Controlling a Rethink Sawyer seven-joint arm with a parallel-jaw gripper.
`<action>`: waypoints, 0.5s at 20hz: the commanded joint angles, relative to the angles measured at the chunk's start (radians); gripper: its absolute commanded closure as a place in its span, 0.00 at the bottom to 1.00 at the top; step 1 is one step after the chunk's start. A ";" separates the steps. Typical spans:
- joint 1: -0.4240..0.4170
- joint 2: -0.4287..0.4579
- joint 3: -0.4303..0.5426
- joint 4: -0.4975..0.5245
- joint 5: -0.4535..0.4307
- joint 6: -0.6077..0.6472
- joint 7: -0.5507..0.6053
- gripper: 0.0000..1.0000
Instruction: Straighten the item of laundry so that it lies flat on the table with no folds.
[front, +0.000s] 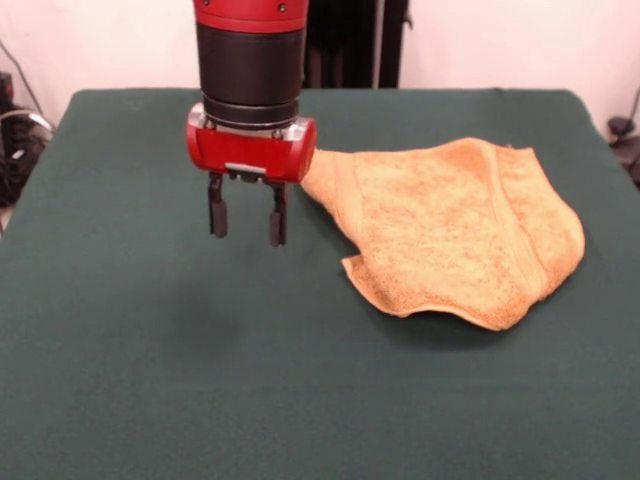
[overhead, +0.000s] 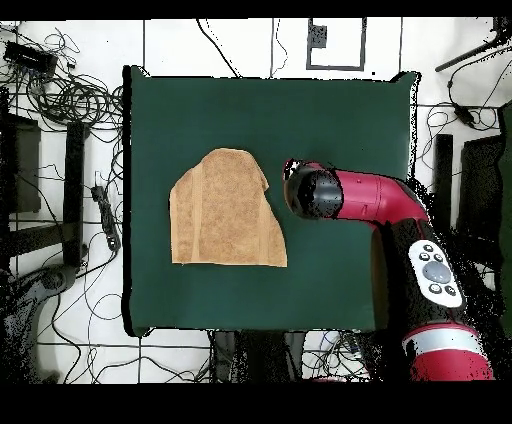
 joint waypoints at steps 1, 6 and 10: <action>-0.056 0.006 0.062 0.016 0.101 0.201 0.029 0.00; -0.064 0.002 0.061 0.029 0.120 0.214 0.025 0.00; -0.060 0.017 0.056 0.026 0.125 0.212 0.039 0.00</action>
